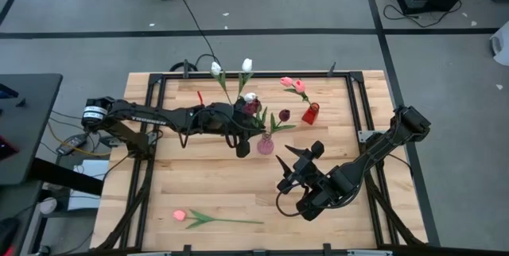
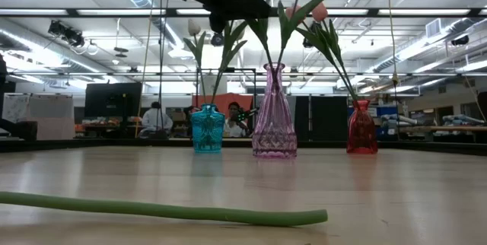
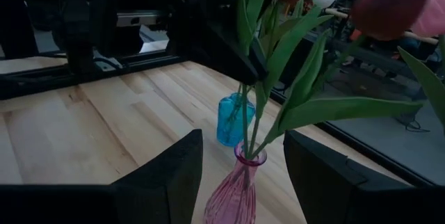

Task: Sort flowers into vase by color
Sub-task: Put the red tulip into the pink vase, then put the pink tulip into the red vase

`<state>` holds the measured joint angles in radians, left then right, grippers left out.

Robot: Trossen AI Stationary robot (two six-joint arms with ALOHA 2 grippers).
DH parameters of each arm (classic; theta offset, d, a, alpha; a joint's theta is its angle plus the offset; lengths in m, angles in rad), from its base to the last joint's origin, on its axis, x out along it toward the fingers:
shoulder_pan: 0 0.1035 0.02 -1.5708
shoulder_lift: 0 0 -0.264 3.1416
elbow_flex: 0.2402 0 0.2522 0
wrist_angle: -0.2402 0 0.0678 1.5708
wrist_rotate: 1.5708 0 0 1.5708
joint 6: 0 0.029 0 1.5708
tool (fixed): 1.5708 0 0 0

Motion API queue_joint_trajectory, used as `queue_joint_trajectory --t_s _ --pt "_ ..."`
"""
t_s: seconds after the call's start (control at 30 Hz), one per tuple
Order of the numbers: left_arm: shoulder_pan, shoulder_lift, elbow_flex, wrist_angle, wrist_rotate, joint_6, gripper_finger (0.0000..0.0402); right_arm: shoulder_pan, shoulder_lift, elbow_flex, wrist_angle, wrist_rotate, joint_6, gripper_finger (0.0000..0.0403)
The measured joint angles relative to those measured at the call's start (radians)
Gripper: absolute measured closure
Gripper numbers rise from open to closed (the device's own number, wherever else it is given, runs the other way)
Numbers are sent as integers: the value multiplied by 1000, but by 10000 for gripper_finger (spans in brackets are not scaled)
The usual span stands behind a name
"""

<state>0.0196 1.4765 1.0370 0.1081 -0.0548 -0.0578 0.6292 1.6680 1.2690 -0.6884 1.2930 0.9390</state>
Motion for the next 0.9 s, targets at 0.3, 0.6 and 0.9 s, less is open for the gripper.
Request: queue_joint_trajectory --t_s 0.3,0.6,0.9 --pt "0 -17 -1 -16 69 26 248 0 0 0 7 0 0 192" --pt "0 -86 0 -74 84 29 234 0 0 0 16 1 -4 192" --pt "-6 -99 0 -65 95 16 234 0 0 0 23 5 -8 192"
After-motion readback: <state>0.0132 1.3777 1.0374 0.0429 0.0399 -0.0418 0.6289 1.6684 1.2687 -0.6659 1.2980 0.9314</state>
